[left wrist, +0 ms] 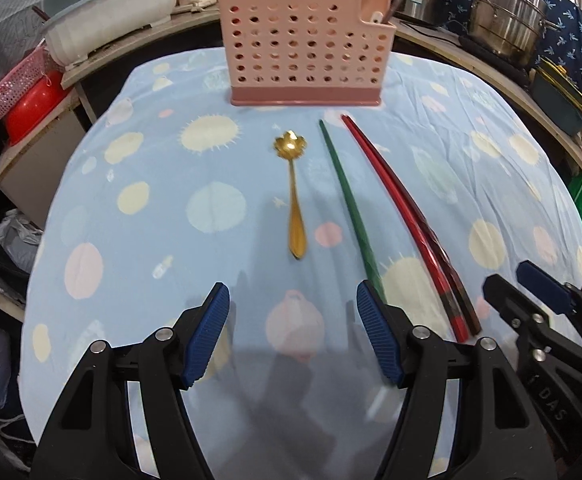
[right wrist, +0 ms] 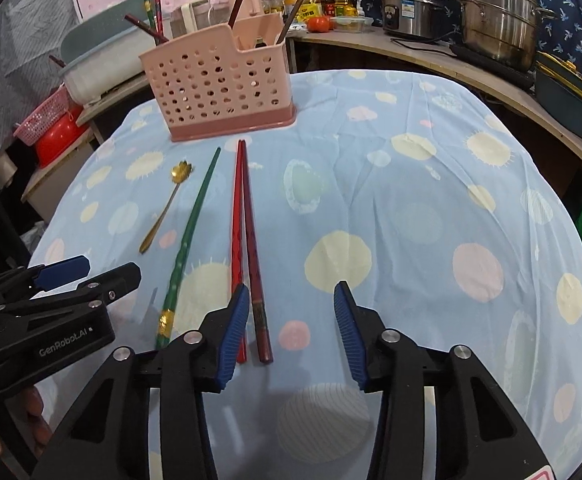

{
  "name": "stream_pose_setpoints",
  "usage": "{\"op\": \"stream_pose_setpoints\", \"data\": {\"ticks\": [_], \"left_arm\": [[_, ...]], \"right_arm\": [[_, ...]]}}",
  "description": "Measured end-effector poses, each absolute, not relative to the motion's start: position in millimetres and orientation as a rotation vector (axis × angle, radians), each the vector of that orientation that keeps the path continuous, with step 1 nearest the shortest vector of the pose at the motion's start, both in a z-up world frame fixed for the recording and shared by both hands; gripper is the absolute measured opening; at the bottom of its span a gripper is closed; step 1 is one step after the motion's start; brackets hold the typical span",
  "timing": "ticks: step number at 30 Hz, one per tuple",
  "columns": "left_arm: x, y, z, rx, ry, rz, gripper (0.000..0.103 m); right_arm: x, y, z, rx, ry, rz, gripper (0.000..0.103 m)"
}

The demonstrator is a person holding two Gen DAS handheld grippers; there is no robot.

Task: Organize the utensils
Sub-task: 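Move left tool to the green chopstick while right tool approaches a red chopstick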

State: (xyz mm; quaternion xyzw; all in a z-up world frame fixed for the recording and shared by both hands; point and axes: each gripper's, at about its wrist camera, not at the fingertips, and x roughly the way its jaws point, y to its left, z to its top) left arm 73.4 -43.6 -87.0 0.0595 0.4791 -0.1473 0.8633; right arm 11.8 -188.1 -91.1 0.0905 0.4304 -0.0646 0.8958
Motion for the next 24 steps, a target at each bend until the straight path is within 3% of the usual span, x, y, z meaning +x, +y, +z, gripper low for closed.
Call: {"op": "stream_pose_setpoints", "data": {"ticks": [13, 24], "left_arm": [[57.3, -58.9, -99.6, 0.175, 1.014, -0.373, 0.062], [52.0, -51.1, -100.6, 0.145, 1.016, -0.392, 0.060]], "right_arm": [[4.8, -185.7, -102.2, 0.190, 0.925, -0.118, 0.041], [10.1, -176.1, -108.7, 0.171, 0.944, -0.092, 0.029]]}}
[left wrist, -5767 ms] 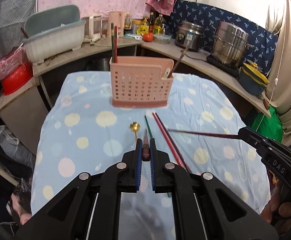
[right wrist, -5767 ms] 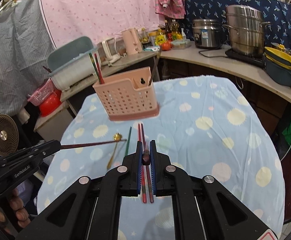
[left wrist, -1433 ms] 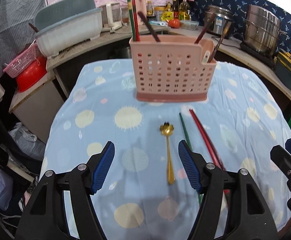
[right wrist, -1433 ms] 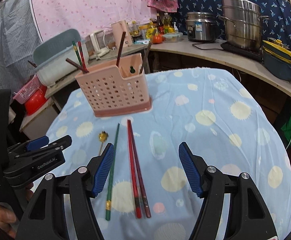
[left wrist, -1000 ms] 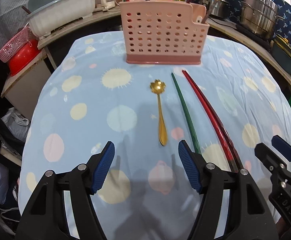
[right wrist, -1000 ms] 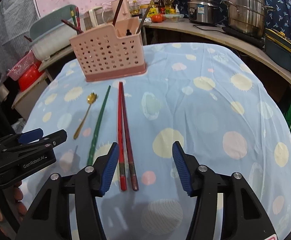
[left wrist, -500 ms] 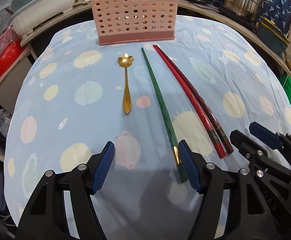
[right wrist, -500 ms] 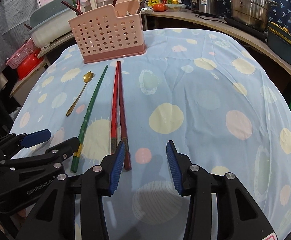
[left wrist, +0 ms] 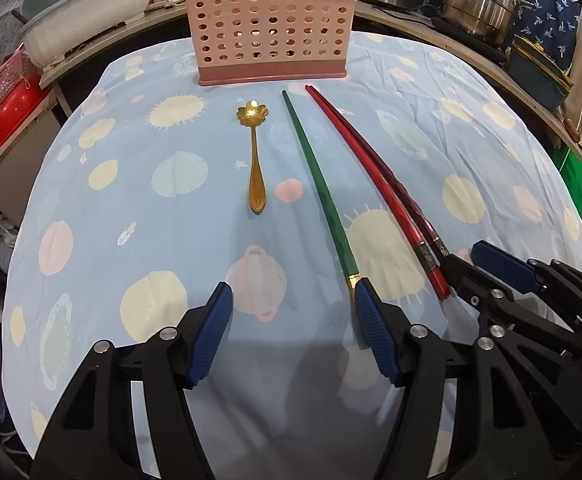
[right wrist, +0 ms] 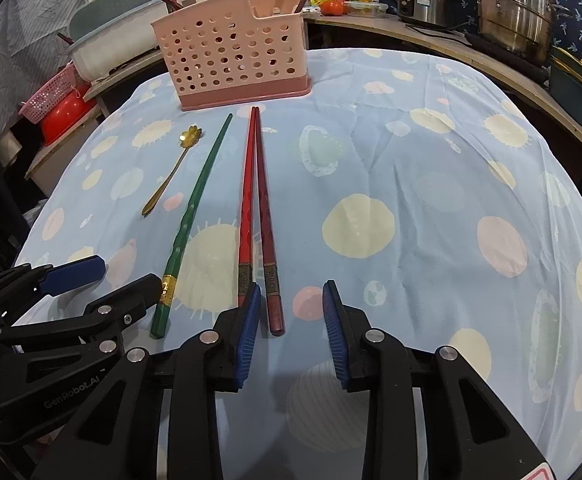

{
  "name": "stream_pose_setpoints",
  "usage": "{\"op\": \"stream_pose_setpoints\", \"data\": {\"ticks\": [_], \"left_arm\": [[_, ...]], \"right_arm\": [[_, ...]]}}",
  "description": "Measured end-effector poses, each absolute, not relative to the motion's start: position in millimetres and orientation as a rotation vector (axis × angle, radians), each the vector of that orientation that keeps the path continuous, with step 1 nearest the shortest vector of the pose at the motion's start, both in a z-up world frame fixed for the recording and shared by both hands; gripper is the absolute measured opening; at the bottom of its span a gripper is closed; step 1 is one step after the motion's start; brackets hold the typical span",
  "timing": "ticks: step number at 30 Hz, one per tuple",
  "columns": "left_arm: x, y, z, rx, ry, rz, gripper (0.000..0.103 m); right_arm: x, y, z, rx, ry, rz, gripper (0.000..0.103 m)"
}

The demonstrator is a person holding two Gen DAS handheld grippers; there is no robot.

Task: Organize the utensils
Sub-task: 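Move left tool to the green chopstick while right tool approaches a red chopstick, then close left tool on the green chopstick while right tool closes on the red chopstick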

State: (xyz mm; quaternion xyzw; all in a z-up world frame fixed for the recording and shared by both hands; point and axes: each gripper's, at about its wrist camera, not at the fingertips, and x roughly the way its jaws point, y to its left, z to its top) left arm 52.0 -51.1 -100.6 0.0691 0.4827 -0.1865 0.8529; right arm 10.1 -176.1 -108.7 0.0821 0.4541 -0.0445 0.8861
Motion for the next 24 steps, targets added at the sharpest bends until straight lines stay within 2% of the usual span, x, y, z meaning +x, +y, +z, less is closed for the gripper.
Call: {"op": "stream_pose_setpoints", "data": {"ticks": [5, 11, 13, 20, 24], "left_arm": [[50.8, -57.2, -101.9, 0.143, 1.024, -0.411, 0.060], [48.3, -65.0, -108.0, 0.210, 1.015, -0.390, 0.060], [49.1, -62.0, -107.4, 0.199, 1.016, -0.386, 0.056], [49.2, -51.3, -106.3, 0.193, 1.002, -0.385, 0.031], [48.1, -47.6, -105.1, 0.181, 1.003, -0.401, 0.012]], "right_arm": [[11.5, -178.5, -111.5, 0.170, 0.945, -0.095, 0.021], [11.6, -178.0, -111.6, 0.165, 0.944, -0.095, 0.020], [12.0, -177.1, -111.4, 0.165, 0.945, -0.091, 0.020], [12.6, -173.4, -112.2, 0.148, 0.938, -0.085, 0.020], [12.0, -174.0, -112.2, 0.154, 0.938, -0.081, 0.009]]}}
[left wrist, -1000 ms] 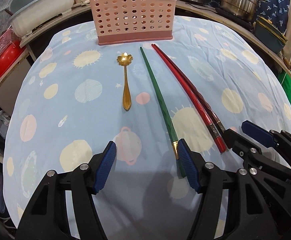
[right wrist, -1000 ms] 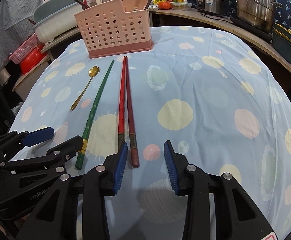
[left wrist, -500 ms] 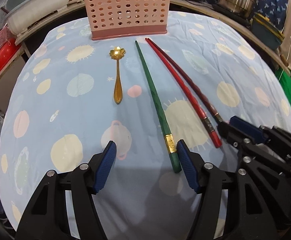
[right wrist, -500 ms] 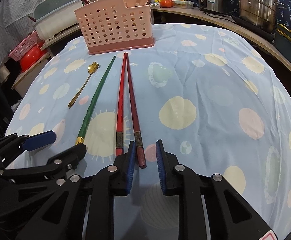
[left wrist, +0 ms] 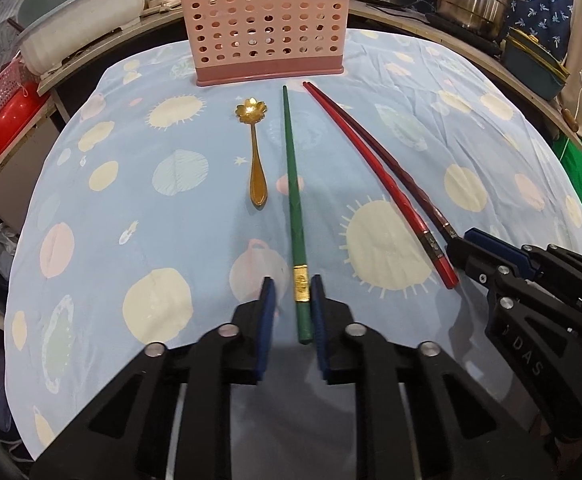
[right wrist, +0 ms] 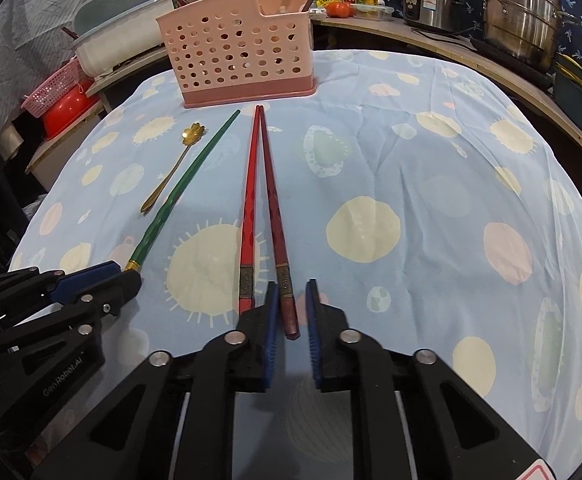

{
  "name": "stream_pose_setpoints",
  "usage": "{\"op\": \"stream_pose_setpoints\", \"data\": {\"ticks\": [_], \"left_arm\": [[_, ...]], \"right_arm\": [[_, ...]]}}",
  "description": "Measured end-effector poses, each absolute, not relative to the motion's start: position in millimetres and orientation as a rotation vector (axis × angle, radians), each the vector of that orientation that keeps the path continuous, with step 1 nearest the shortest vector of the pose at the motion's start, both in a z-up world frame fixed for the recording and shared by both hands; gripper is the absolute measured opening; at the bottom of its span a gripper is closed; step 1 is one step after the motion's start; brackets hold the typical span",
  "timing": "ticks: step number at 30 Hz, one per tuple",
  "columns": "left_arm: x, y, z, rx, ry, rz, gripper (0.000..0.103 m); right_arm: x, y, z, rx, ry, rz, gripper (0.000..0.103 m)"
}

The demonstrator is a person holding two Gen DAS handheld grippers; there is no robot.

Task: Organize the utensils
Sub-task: 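Close left tool on the green chopstick while right tool closes on the red chopstick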

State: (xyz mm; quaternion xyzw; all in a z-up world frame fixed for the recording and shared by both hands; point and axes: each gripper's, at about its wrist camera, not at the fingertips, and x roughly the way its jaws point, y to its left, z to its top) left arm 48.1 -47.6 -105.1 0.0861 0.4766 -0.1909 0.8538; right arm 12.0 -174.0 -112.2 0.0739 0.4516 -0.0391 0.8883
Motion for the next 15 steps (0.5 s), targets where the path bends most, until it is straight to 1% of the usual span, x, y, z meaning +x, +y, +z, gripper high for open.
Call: {"op": "stream_pose_setpoints", "data": {"ticks": [2, 10, 15], "left_arm": [[47.3, -46.5, -104.0, 0.171, 1.008, -0.415, 0.007], [38.3, -42.6, -92.6, 0.150, 1.012, -0.447, 0.007], [32.7, -37.0, -72.5, 0.127, 0.990, -0.459, 0.007]], "right_arm": [[11.0, -174.5, -111.2, 0.159, 0.939, -0.079, 0.008], [4.7, -177.5, -100.0, 0.187, 0.926, -0.056, 0.007], [-2.0, -179.3, -80.6, 0.208, 0.894, -0.041, 0.007]]}}
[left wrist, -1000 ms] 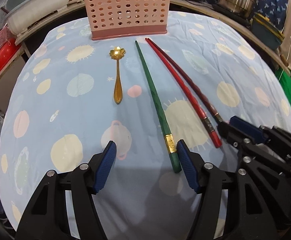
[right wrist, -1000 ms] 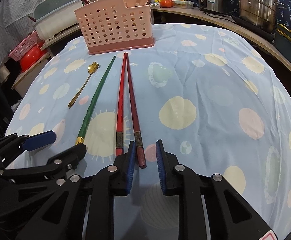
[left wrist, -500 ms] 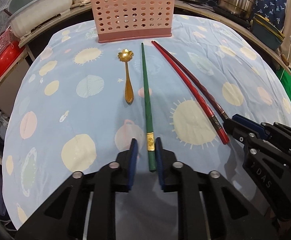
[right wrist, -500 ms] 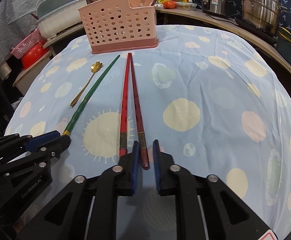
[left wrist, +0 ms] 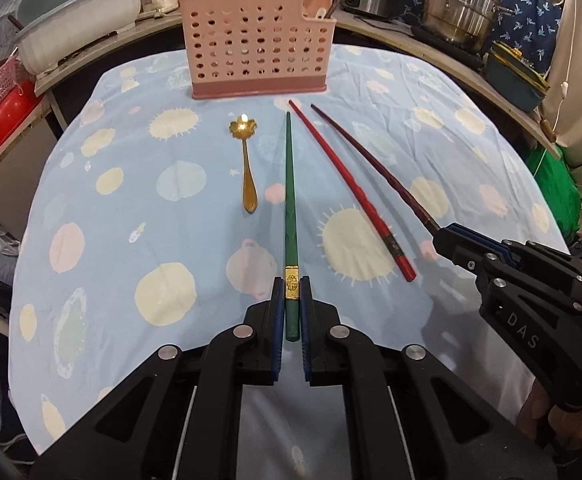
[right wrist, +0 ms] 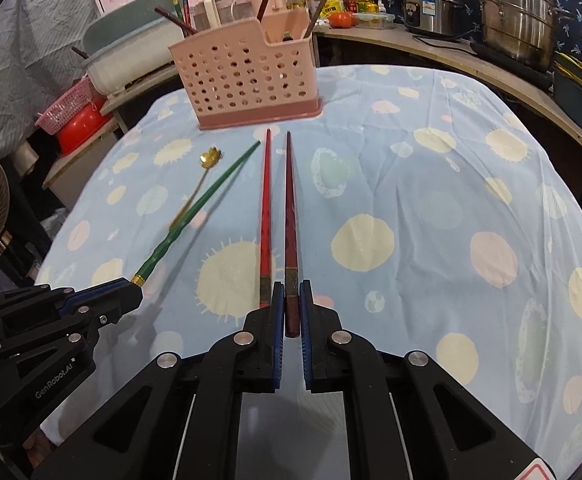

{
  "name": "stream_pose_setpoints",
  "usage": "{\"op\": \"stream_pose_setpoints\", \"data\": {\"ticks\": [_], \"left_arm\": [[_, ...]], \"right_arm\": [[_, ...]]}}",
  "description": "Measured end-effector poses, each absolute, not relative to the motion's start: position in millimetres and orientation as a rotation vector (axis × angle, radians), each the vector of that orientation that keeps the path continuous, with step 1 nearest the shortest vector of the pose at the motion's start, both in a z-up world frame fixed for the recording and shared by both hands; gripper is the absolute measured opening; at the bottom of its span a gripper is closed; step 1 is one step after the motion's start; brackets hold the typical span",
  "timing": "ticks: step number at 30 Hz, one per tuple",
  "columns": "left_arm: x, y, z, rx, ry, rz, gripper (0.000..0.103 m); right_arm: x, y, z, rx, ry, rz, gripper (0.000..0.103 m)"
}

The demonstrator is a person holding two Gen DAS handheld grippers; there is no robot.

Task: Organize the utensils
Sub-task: 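Close left tool on the green chopstick while right tool closes on the red chopstick, then lift and carry both chopsticks to the pink caddy, lowering them inside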

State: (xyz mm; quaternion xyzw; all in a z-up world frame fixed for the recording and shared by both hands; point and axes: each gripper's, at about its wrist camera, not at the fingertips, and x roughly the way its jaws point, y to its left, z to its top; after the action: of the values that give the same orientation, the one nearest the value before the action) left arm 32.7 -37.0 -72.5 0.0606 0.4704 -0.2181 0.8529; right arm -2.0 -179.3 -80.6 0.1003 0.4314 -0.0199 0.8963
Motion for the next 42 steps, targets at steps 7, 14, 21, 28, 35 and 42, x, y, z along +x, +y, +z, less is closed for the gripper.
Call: {"op": "stream_pose_setpoints", "data": {"ticks": [7, 14, 21, 28, 35, 42], "left_arm": [[33.8, -28.7, -36.1, 0.090, 0.931, -0.453, 0.007], [40.1, -21.6, 2.8, 0.052, 0.858, -0.455, 0.007], [54.2, -16.2, 41.4, 0.024, 0.775, -0.430, 0.007], [71.0, -20.2, 71.3, 0.026, 0.717, -0.423, 0.007], [87.2, -25.6, 101.6, 0.023, 0.663, -0.426, 0.007], [108.2, -34.4, 138.7, 0.014, 0.598, -0.442, 0.007]], "right_arm": [[-12.1, -185.5, -40.5, 0.245, 0.812, -0.028, 0.007], [-14.0, -196.4, 4.3, 0.278, 0.714, -0.026, 0.007], [-9.3, -203.2, 44.4, 0.284, 0.639, -0.030, 0.007], [1.6, -212.0, 73.0, 0.292, 0.577, -0.029, 0.007], [12.7, -218.2, 96.8, 0.291, 0.526, -0.029, 0.007], [29.7, -226.1, 127.6, 0.286, 0.459, -0.032, 0.007]]}}
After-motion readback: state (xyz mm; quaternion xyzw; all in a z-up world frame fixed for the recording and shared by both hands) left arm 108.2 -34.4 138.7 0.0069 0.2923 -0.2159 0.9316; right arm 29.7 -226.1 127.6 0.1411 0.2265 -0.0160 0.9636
